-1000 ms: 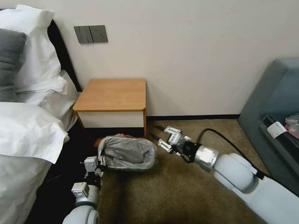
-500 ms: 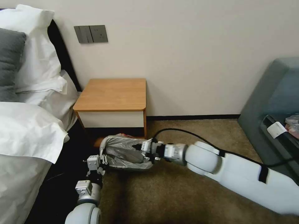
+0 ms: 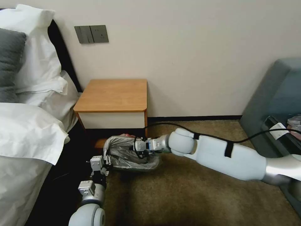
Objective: Pick up the garbage bag from the table and place it over the trash can.
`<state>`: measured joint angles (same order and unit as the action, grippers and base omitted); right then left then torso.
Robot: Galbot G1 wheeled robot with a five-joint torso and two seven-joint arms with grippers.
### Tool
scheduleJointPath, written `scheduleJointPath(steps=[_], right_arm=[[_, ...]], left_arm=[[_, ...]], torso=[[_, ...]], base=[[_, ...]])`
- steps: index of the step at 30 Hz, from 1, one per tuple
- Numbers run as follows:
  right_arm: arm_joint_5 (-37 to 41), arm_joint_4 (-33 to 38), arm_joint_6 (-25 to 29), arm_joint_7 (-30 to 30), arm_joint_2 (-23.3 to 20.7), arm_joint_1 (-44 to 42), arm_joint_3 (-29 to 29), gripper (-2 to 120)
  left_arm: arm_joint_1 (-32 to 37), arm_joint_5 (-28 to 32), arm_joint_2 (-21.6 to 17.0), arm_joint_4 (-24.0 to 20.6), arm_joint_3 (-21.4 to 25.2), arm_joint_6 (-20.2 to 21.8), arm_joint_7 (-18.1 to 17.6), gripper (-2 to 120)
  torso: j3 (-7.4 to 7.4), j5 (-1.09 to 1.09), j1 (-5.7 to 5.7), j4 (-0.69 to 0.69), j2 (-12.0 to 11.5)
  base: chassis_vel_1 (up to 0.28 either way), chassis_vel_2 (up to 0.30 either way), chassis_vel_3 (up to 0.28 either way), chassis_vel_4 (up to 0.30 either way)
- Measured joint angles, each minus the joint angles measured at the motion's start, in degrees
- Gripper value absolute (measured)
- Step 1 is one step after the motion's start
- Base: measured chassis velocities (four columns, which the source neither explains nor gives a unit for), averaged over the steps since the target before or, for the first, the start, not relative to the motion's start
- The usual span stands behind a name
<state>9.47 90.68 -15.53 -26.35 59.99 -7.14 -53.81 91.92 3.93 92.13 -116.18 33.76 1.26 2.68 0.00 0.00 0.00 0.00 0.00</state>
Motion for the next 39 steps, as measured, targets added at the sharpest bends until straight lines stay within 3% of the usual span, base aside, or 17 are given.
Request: scheduleJointPath(steps=[14,25,34,37,39], right_arm=[[3.5,-9.4,-2.2,1.8,9.3,4.2,-9.3,0],[2.9,-12.4,-2.1,2.6,10.9,1.4,-8.7,0],[3.1,-7.4,-1.8,3.2,7.7,0.8,-6.5,0],[3.5,-1.3,-1.7,3.7,3.8,-0.5,-3.3,0],[3.7,2.7,-1.1,3.7,-0.5,-2.5,0.6,0]], left_arm=[[0.6,-2.2,0.0,-0.2,-3.1,0.0,0.0,11],[1.4,-2.6,0.0,-0.8,-4.1,-0.1,-0.1,11],[1.1,-2.4,0.0,0.1,-3.1,-0.2,-0.2,11],[0.8,-0.5,0.0,0.3,-1.9,0.0,-0.4,11],[0.8,4.6,0.0,-1.0,-1.5,1.9,-1.2,11]], torso=[[0.0,-0.01,0.0,0.01,0.0],[0.0,0.01,0.0,0.01,0.0],[0.0,0.01,0.0,0.01,0.0],[-0.01,0.01,0.0,0.01,0.0],[-0.01,0.01,0.0,0.0,0.0]], base=[[0.0,0.0,0.0,0.0],[0.0,0.0,0.0,0.0],[0.0,0.0,0.0,0.0],[0.0,0.0,0.0,0.0],[0.0,0.0,0.0,0.0]])
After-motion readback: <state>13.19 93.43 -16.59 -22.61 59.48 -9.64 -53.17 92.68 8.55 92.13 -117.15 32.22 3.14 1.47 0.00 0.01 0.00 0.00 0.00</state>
